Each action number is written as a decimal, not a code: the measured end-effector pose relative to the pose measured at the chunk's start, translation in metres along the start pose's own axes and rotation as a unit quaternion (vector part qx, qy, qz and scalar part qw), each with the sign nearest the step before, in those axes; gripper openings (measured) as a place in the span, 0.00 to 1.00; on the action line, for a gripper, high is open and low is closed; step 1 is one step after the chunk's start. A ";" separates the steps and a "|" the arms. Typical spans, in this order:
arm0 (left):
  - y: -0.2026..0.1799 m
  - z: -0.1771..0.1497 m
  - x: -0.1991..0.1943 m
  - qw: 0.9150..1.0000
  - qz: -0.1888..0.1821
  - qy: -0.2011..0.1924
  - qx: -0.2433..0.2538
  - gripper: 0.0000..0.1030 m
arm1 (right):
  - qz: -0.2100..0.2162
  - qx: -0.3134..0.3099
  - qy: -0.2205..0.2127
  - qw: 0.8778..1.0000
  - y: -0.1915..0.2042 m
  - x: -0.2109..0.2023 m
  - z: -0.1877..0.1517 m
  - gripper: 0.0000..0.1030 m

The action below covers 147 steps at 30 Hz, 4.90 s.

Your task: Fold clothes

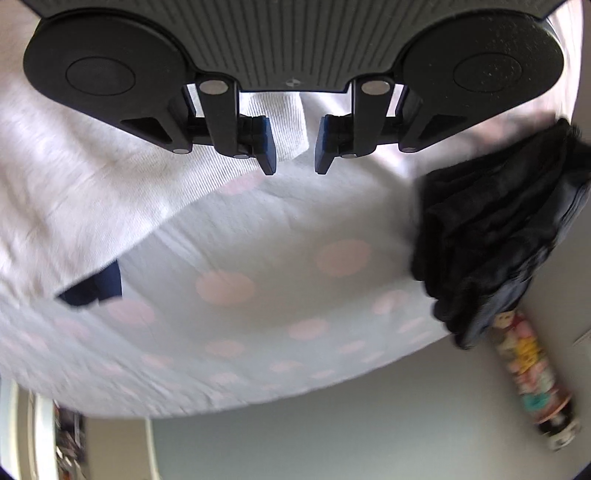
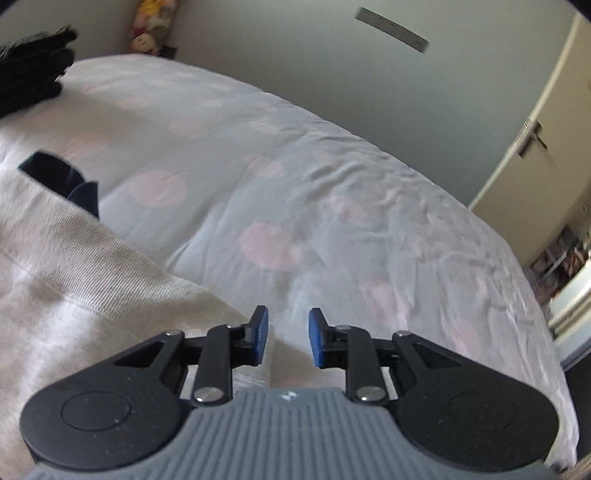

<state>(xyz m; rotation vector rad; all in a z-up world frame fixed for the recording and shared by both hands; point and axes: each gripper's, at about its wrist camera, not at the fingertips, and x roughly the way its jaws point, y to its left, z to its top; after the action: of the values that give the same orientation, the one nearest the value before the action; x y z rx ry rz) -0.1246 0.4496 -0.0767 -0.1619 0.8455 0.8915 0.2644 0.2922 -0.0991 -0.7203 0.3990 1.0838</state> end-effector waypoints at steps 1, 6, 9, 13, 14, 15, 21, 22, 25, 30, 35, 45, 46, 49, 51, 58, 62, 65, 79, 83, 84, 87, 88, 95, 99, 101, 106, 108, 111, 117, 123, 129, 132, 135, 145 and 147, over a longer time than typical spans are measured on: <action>0.005 -0.002 -0.011 1.000 0.000 -0.007 -0.021 0.33 | 0.001 0.025 -0.002 1.000 -0.008 -0.009 -0.002 0.25; 0.012 -0.020 -0.054 0.992 -0.021 -0.021 -0.119 0.37 | 0.033 0.150 -0.011 0.988 -0.025 -0.064 -0.029 0.25; 0.011 -0.044 -0.077 0.985 -0.030 -0.016 -0.169 0.37 | 0.046 0.208 -0.009 0.977 -0.021 -0.095 -0.057 0.27; 0.008 -0.080 -0.097 0.974 -0.025 -0.002 -0.224 0.44 | 0.053 0.276 0.013 0.959 -0.015 -0.113 -0.095 0.39; 0.009 -0.090 -0.101 0.971 -0.024 0.002 -0.240 0.51 | 0.057 0.294 0.020 0.954 -0.015 -0.115 -0.103 0.45; 0.009 -0.099 -0.104 0.967 -0.023 0.006 -0.255 0.53 | 0.060 0.312 0.027 0.948 -0.015 -0.117 -0.111 0.48; 0.011 -0.145 -0.107 0.944 -0.017 0.033 -0.328 0.60 | 0.079 0.416 0.071 0.903 -0.015 -0.129 -0.160 0.58; 0.012 -0.149 -0.104 0.940 -0.022 0.038 -0.340 0.58 | 0.082 0.433 0.078 0.894 -0.015 -0.131 -0.169 0.58; 0.013 -0.154 -0.100 0.936 -0.030 0.043 -0.349 0.55 | 0.098 0.464 0.096 0.875 -0.011 -0.135 -0.185 0.52; 0.009 -0.157 -0.096 0.942 -0.017 0.058 -0.330 0.52 | 0.077 0.426 0.103 0.895 -0.003 -0.145 -0.177 0.25; 0.008 -0.167 -0.083 0.943 -0.019 0.083 -0.321 0.51 | 0.051 0.430 0.158 0.888 -0.001 -0.134 -0.186 0.19; 0.010 -0.163 -0.107 0.949 0.006 0.054 -0.311 0.52 | 0.012 0.444 0.139 0.885 -0.010 -0.156 -0.189 0.20; 0.010 -0.159 -0.112 0.951 0.016 0.045 -0.306 0.54 | 0.013 0.448 0.122 0.885 -0.011 -0.162 -0.189 0.22; 0.004 -0.146 -0.125 0.959 0.028 -0.001 -0.282 0.66 | 0.015 0.461 0.070 0.885 -0.015 -0.178 -0.188 0.32; -0.004 -0.137 -0.132 0.964 0.030 -0.033 -0.261 0.77 | 0.018 0.460 0.040 0.887 -0.015 -0.185 -0.185 0.41; -0.027 -0.119 -0.133 0.970 -0.025 -0.105 -0.219 0.81 | 0.036 0.455 -0.018 0.890 -0.009 -0.181 -0.174 0.49; -0.026 -0.119 -0.122 0.966 -0.050 -0.121 -0.224 0.80 | 0.046 0.451 -0.025 0.891 -0.005 -0.174 -0.170 0.58; -0.028 -0.119 -0.117 0.965 -0.056 -0.128 -0.222 0.80 | 0.046 0.437 -0.021 0.898 0.000 -0.164 -0.165 0.59; -0.030 -0.113 -0.093 0.967 -0.119 -0.106 -0.198 0.85 | 0.029 0.409 -0.051 0.911 -0.005 -0.126 -0.156 0.75; -0.030 -0.112 -0.088 0.970 -0.112 -0.105 -0.189 0.86 | 0.028 0.393 -0.040 0.918 -0.001 -0.113 -0.153 0.77; -0.030 -0.112 -0.086 0.970 -0.111 -0.099 -0.190 0.86 | 0.026 0.386 -0.035 0.921 0.000 -0.109 -0.152 0.78; -0.030 -0.117 -0.076 0.972 -0.112 -0.076 -0.192 0.86 | 0.026 0.368 0.003 0.930 0.008 -0.095 -0.153 0.79; -0.030 -0.119 -0.073 0.973 -0.110 -0.069 -0.192 0.86 | 0.031 0.362 0.018 0.931 0.012 -0.090 -0.154 0.80; -0.023 -0.129 -0.061 0.971 -0.106 -0.050 -0.207 0.87 | 0.034 0.362 0.030 0.931 0.019 -0.079 -0.158 0.89; -0.019 -0.130 -0.061 0.969 -0.107 -0.050 -0.215 0.87 | 0.041 0.370 0.032 0.928 0.018 -0.077 -0.158 0.90; -0.019 -0.130 -0.061 0.969 -0.109 -0.049 -0.218 0.87 | 0.048 0.371 0.032 0.927 0.017 -0.077 -0.158 0.93; -0.017 -0.130 -0.060 0.966 -0.114 -0.048 -0.226 0.88 | 0.067 0.367 0.034 0.927 0.016 -0.074 -0.157 1.00; -0.017 -0.130 -0.060 0.966 -0.115 -0.048 -0.226 0.88 | 0.064 0.363 0.035 0.929 0.019 -0.075 -0.157 1.00; -0.016 -0.128 -0.063 0.966 -0.116 -0.056 -0.224 0.88 | 0.059 0.340 0.028 0.938 0.020 -0.081 -0.153 0.99; -0.007 -0.124 -0.076 0.956 -0.123 -0.099 -0.249 0.88 | 0.072 0.366 0.001 0.928 0.003 -0.078 -0.151 0.95; -0.001 -0.123 -0.078 0.950 -0.117 -0.113 -0.267 0.88 | 0.084 0.393 -0.027 0.916 -0.014 -0.076 -0.149 0.75; -0.002 -0.123 -0.076 0.952 -0.108 -0.106 -0.266 0.88 | 0.092 0.408 -0.040 0.907 -0.024 -0.070 -0.149 0.73; 0.000 -0.124 -0.073 0.952 -0.102 -0.102 -0.271 0.88 | 0.093 0.407 -0.034 0.908 -0.023 -0.064 -0.151 0.61; 0.004 -0.125 -0.070 0.950 -0.098 -0.101 -0.280 0.88 | 0.094 0.407 -0.028 0.908 -0.023 -0.058 -0.152 0.54; 0.005 -0.123 -0.066 0.950 -0.094 -0.098 -0.282 0.88 | 0.090 0.405 -0.020 0.910 -0.019 -0.048 -0.151 0.13; 0.006 -0.122 -0.067 0.949 -0.097 -0.099 -0.283 0.88 | 0.083 0.405 -0.027 0.910 -0.017 -0.055 -0.147 0.12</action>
<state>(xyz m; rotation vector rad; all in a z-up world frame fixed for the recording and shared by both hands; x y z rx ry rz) -0.2229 0.3566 -0.1105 -0.6359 0.3607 0.9263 0.2634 0.1483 -0.1639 0.0877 0.8091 0.9738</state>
